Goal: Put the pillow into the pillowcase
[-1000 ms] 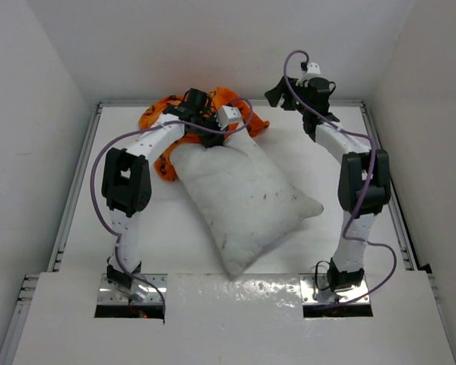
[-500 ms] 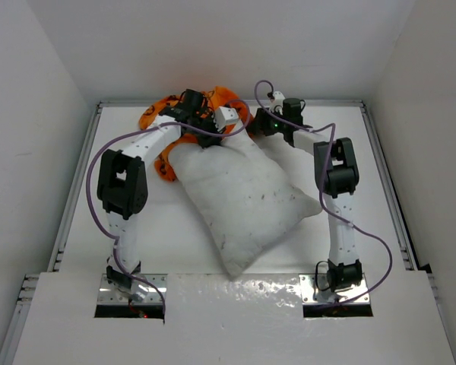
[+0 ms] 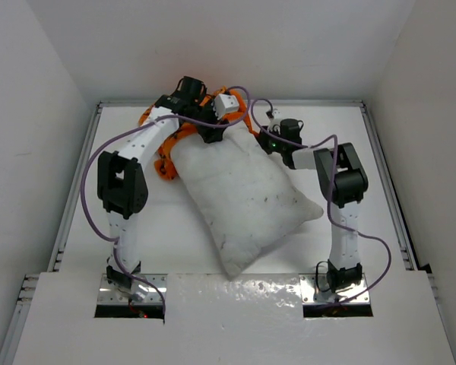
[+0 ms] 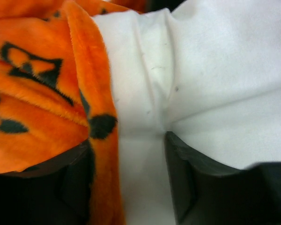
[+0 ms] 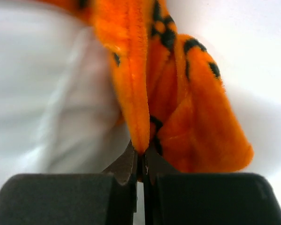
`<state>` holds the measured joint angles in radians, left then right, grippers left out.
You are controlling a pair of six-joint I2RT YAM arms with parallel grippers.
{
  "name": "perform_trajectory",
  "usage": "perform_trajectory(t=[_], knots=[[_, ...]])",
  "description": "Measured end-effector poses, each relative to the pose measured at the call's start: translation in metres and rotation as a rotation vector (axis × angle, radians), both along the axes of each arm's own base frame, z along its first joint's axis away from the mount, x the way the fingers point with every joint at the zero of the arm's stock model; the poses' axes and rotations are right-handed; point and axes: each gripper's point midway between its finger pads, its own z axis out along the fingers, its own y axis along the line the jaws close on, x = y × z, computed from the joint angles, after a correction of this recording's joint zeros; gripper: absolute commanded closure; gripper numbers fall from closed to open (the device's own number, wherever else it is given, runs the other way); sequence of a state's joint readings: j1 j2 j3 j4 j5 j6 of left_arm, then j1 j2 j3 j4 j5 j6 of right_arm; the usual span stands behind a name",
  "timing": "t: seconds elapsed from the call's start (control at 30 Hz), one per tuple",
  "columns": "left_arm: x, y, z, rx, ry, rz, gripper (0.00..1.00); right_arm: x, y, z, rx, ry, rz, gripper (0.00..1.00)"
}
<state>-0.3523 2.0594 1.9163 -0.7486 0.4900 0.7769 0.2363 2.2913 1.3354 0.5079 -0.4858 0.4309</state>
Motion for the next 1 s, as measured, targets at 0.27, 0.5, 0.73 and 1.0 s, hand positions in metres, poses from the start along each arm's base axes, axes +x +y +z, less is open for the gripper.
perform_trajectory(t=[0.27,0.5,0.73,1.0], knots=[[-0.007,-0.022,0.046,-0.064,-0.026,-0.096,0.00,-0.056,0.019,0.073,0.031,-0.092,-0.065,1.00],[-0.061,-0.063,0.009,-0.066,0.086,-0.293,0.00,-0.086,0.038,0.069,0.106,0.010,-0.119,1.00],[-0.090,-0.067,-0.021,-0.059,0.138,-0.435,0.00,-0.095,0.029,0.052,0.107,0.095,-0.167,1.00],[-0.061,-0.089,0.093,-0.210,-0.038,-0.385,0.04,-0.088,0.033,0.064,0.181,0.105,-0.195,1.00]])
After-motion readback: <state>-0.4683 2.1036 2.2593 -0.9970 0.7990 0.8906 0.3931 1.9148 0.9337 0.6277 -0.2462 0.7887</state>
